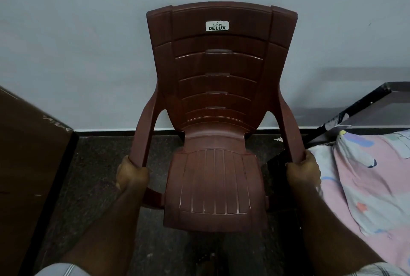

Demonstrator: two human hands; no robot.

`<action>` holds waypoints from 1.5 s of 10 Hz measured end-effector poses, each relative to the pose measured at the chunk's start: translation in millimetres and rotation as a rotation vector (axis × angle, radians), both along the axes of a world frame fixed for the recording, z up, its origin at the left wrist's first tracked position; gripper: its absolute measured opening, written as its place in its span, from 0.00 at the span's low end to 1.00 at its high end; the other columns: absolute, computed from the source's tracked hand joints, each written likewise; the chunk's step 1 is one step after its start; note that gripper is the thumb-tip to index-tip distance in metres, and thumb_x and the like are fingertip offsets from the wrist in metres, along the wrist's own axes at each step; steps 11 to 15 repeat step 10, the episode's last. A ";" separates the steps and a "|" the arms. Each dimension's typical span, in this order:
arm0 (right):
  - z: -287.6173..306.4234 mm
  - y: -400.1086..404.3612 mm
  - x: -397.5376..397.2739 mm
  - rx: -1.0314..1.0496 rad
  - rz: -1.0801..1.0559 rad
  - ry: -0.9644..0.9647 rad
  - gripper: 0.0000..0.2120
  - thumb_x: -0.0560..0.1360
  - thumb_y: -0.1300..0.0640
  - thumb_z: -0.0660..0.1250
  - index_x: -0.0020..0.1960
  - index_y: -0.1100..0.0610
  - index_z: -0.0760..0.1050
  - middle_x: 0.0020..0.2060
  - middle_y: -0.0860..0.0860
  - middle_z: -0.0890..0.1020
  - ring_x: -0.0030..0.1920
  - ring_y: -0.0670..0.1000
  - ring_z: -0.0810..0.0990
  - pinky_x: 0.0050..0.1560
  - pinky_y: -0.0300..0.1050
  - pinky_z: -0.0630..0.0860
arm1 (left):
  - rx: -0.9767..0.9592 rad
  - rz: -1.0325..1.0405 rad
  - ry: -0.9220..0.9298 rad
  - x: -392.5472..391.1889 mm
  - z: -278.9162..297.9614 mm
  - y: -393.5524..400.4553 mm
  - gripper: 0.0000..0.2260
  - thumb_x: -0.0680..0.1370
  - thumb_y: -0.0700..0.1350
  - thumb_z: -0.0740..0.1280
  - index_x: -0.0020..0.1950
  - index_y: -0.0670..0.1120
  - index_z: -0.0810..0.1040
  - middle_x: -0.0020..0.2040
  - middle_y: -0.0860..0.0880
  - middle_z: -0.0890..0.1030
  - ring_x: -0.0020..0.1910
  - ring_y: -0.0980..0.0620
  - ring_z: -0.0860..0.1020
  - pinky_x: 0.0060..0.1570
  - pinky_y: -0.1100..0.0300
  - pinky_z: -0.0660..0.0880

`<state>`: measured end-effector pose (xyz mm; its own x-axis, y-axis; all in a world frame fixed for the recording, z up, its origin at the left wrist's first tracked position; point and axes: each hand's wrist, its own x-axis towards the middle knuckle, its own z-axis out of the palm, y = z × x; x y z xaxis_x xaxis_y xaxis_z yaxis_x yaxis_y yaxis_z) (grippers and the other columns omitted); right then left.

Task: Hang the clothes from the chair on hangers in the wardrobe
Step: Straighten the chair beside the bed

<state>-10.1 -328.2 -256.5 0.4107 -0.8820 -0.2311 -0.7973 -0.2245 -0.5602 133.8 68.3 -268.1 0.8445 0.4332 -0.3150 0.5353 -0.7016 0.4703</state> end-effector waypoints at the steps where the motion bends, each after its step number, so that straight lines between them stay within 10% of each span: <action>1: -9.7 -3.4 6.2 -0.002 0.002 0.010 0.32 0.70 0.57 0.72 0.73 0.54 0.68 0.62 0.58 0.80 0.61 0.66 0.77 0.65 0.62 0.73 | 0.006 -0.001 -0.010 3.9 -6.1 -3.5 0.19 0.75 0.41 0.72 0.65 0.45 0.74 0.59 0.41 0.79 0.59 0.38 0.78 0.60 0.41 0.75; 7: -30.0 -7.2 -23.4 -0.041 0.112 0.136 0.31 0.68 0.55 0.71 0.71 0.51 0.68 0.56 0.60 0.81 0.57 0.67 0.79 0.59 0.63 0.76 | 0.093 -0.042 0.045 -29.5 -15.4 4.4 0.21 0.75 0.42 0.69 0.67 0.44 0.73 0.61 0.39 0.77 0.62 0.36 0.76 0.61 0.40 0.73; 9: -24.4 -11.7 -25.8 -0.018 0.238 0.227 0.37 0.69 0.51 0.73 0.74 0.55 0.63 0.64 0.60 0.75 0.63 0.66 0.75 0.62 0.65 0.73 | 0.180 -0.243 0.190 -35.3 -8.1 5.3 0.48 0.74 0.53 0.75 0.82 0.42 0.47 0.81 0.40 0.53 0.79 0.36 0.53 0.77 0.40 0.54; 15: -3.3 8.1 -22.8 -0.164 0.374 0.273 0.40 0.72 0.52 0.73 0.77 0.61 0.57 0.74 0.62 0.65 0.73 0.64 0.63 0.70 0.65 0.66 | 0.280 -0.396 0.085 -45.4 0.7 -7.1 0.47 0.76 0.59 0.70 0.82 0.42 0.45 0.82 0.41 0.47 0.80 0.37 0.46 0.77 0.38 0.48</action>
